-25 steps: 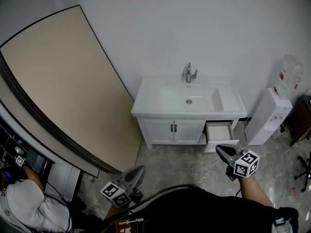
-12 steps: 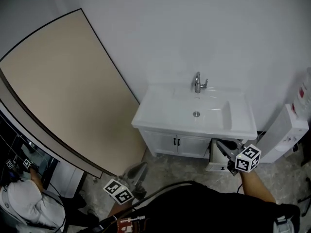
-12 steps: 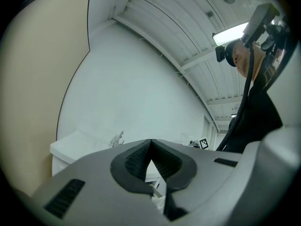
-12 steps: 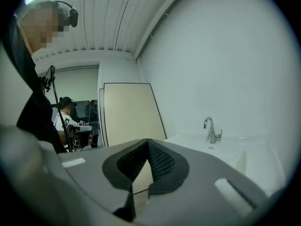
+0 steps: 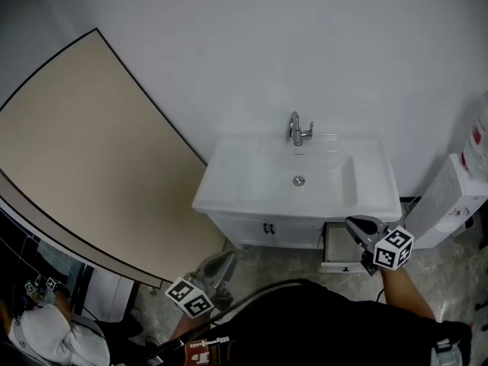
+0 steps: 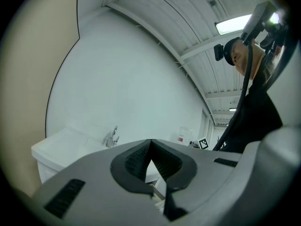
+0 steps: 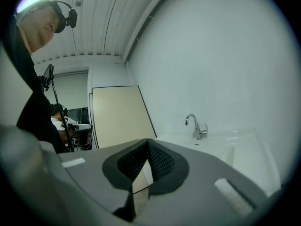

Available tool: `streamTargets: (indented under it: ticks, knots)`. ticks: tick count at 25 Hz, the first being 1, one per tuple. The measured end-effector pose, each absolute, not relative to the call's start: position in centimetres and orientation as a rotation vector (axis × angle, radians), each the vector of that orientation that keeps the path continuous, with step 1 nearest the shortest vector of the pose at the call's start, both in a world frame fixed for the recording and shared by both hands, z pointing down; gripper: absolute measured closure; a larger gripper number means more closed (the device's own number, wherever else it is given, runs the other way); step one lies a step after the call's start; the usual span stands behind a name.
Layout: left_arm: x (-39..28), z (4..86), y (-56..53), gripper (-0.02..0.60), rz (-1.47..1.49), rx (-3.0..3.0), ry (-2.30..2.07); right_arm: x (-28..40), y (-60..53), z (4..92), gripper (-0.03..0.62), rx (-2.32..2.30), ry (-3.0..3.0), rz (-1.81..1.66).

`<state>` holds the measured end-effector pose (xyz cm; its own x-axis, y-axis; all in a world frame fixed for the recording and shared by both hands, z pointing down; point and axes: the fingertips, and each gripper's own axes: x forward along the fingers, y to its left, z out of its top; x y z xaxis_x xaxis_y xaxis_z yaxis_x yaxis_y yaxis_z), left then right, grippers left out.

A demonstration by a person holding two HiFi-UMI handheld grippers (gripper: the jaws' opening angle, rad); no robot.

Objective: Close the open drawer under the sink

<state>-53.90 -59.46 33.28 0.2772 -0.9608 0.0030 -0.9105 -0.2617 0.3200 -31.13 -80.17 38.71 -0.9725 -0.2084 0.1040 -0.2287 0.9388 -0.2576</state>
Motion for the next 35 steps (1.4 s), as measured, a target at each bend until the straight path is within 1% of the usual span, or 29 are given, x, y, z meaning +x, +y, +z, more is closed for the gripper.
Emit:
streamTargets:
  ticks: [4, 7, 13, 17, 20, 25, 31, 35]
  knots:
    - [-55.2, 33.9, -62.5, 0.583, -0.282, 2.317, -1.666, -31.7, -82.1, 39.7, 0.595, 0.405, -2.998, 0.439]
    - [-57.4, 34.5, -64.6, 0.583, -0.299, 2.348, -1.604, -33.4, -83.3, 39.7, 0.595, 0.460, -2.984, 0.415]
    - [-65.0, 34.5, -69.0, 0.583, -0.326, 2.414, -1.489, -38.5, -85.6, 38.3, 0.595, 0.638, -2.964, 0.380]
    - [-70.3, 32.1, -72.2, 0.583, -0.361, 2.484, -1.410, -43.0, -86.7, 36.2, 0.595, 0.714, -2.968, 0.319]
    - [-74.0, 32.2, -74.1, 0.583, -0.319, 2.523, -1.359, -45.8, -87.4, 35.6, 0.595, 0.779, -2.960, 0.318]
    - [-77.0, 30.8, -77.0, 0.583, -0.362, 2.553, -1.241, -48.5, -88.5, 36.4, 0.595, 0.883, -2.908, 0.372]
    - [-80.9, 33.7, -79.3, 0.583, -0.287, 2.546, -1.265, -51.2, -89.8, 37.8, 0.595, 0.888, -2.864, 0.388]
    - [-81.4, 34.5, -81.5, 0.583, -0.294, 2.508, -1.288, -51.7, -92.7, 37.9, 0.595, 0.865, -2.864, 0.379]
